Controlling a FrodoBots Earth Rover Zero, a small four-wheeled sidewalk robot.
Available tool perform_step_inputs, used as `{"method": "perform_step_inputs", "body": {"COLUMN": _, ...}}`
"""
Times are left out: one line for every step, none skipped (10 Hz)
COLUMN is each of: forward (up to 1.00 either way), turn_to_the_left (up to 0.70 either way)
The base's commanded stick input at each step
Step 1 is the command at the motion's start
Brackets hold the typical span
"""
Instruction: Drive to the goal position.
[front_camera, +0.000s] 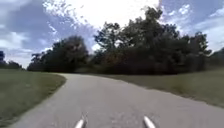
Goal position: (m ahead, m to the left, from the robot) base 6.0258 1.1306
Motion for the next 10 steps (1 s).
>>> {"method": "perform_step_inputs", "body": {"forward": 0.7, "turn_to_the_left": 0.0}}
{"method": "perform_step_inputs", "body": {"forward": 0.7, "turn_to_the_left": 0.0}}
{"method": "perform_step_inputs", "body": {"forward": 0.7, "turn_to_the_left": 0.0}}
{"method": "perform_step_inputs", "body": {"forward": 0.7, "turn_to_the_left": 0.0}}
{"method": "perform_step_inputs", "body": {"forward": 0.7, "turn_to_the_left": 0.0}}
{"method": "perform_step_inputs", "body": {"forward": 0.7, "turn_to_the_left": 0.0}}
{"method": "perform_step_inputs", "body": {"forward": 0.7, "turn_to_the_left": 0.0}}
{"method": "perform_step_inputs", "body": {"forward": 0.7, "turn_to_the_left": 0.0}}
{"method": "perform_step_inputs", "body": {"forward": 0.7, "turn_to_the_left": 0.0}}
{"method": "perform_step_inputs", "body": {"forward": 0.7, "turn_to_the_left": 0.0}}
